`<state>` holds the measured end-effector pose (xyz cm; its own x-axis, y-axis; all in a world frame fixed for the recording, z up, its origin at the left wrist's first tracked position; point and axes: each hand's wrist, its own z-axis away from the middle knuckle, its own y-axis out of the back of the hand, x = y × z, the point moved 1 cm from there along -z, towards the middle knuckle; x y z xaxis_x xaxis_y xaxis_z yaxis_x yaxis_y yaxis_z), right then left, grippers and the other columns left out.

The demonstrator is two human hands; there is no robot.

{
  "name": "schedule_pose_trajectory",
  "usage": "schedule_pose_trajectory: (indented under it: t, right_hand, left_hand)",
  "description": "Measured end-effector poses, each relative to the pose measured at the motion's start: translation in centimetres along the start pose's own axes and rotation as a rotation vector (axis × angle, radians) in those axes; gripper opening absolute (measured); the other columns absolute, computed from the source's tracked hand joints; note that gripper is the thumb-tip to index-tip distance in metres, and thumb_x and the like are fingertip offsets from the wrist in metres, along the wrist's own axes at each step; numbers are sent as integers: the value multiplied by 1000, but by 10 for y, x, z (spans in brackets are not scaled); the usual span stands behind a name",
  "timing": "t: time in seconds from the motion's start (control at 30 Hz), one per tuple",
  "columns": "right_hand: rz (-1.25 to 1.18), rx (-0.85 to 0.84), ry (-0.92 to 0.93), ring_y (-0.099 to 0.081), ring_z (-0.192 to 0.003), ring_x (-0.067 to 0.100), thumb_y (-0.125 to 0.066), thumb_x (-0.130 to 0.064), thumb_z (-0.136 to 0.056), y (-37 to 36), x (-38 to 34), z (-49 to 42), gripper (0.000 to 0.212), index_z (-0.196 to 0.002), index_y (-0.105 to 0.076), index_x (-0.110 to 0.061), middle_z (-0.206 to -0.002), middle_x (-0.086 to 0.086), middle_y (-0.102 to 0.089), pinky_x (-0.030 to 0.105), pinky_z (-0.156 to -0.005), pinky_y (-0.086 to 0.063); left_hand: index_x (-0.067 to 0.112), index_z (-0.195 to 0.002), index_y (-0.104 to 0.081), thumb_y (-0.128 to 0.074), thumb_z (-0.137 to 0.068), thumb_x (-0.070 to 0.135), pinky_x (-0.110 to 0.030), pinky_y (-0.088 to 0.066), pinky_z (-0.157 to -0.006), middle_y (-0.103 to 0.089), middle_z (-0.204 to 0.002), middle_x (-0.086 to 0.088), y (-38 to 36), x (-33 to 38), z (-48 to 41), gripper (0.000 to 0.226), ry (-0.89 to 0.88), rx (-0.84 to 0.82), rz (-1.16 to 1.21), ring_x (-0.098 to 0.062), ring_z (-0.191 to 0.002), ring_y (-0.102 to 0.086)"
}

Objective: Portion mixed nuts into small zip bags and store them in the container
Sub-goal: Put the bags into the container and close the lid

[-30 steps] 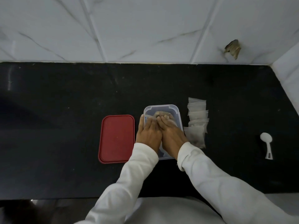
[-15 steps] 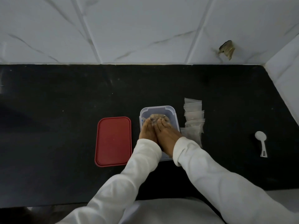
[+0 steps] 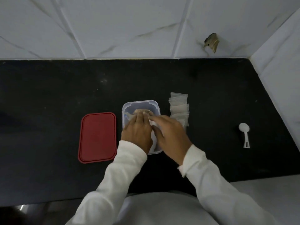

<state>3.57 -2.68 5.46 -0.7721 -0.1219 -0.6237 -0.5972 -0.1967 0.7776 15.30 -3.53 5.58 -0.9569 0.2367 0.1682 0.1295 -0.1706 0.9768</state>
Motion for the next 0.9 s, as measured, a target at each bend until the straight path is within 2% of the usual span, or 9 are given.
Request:
schedule_pose_trajectory:
  t: [0.07, 0.1, 0.17, 0.23, 0.4, 0.5, 0.6, 0.7, 0.9]
  right_hand:
    - [-152, 232, -15, -61, -101, 2, -64, -19, -92, 16, 18, 22, 25, -117, -65, -14, -112, -3, -65, 13, -90, -48]
    - [-224, 291, -53, -61, -95, -5, -65, -17, -91, 23, 29, 31, 20, -111, -66, -16, -106, -8, -64, 6, -84, -46]
    - [-363, 315, -184, -62, -90, -9, -66, -16, -90, 31, 56, 42, 16, -104, -64, -22, -99, -15, -63, 0, -76, -43]
    - [-432, 318, -320, -63, -92, -3, -67, -16, -89, 33, 85, 48, 18, -107, -64, -22, -100, -12, -65, 2, -73, -44]
    - [-499, 194, -555, -60, -101, 3, -74, -21, -84, 21, 142, 49, 40, -121, -60, -20, -115, -6, -62, 9, -71, -45]
    - [-488, 192, -532, -59, -104, 7, -77, -22, -81, 10, 155, 45, 46, -122, -58, -21, -118, -4, -60, 9, -72, -45]
    - [-489, 177, -500, -59, -103, 9, -78, -23, -79, 3, 160, 41, 50, -123, -56, -18, -120, -1, -59, 10, -72, -45]
    - [-490, 140, -491, -58, -103, 10, -79, -24, -79, -1, 162, 39, 50, -123, -56, -17, -120, 0, -60, 8, -69, -44]
    - [-459, 82, -466, -57, -105, 11, -78, -30, -78, -5, 165, 35, 47, -120, -58, -22, -117, -6, -62, 22, -88, -47]
  left_hand:
    - [-4, -118, -63, -39, -83, 14, -45, -59, -74, -66, -113, -23, -5, 17, 6, 46, -33, 268, 172, -37, -96, -68]
    - [-2, -107, -68, -40, -83, 15, -41, -59, -68, -70, -101, -19, -11, 27, 9, 41, -47, 384, 266, -34, -85, -70]
    - [5, -101, -72, -50, -85, 12, -34, -58, -69, -72, -94, -12, -20, 54, 14, 28, -57, 428, 490, -27, -79, -69]
    - [8, -105, -71, -60, -85, 11, -33, -59, -75, -72, -97, -9, -34, 75, 15, 22, -33, 376, 674, -24, -83, -70]
    - [16, -137, -54, -62, -93, 17, -20, -45, -98, -64, -127, -4, -63, 99, 17, 44, 202, 166, 862, -18, -116, -61]
    - [19, -152, -29, -57, -96, 18, -24, -26, -116, -31, -158, -4, -71, 120, 20, 63, 302, 86, 911, -17, -146, -28]
    - [23, -156, -2, -54, -98, 21, -34, -10, -122, 5, -164, -5, -84, 136, 19, 77, 410, 4, 930, -21, -151, 3]
    - [24, -155, 7, -53, -98, 24, -41, -14, -122, 7, -164, -8, -95, 139, 13, 82, 556, -2, 1039, -25, -151, -1]
    - [23, -157, 0, -46, -101, 13, -20, -25, -111, -28, -159, -1, -102, 134, 0, 73, 685, 94, 1185, -16, -142, -34]
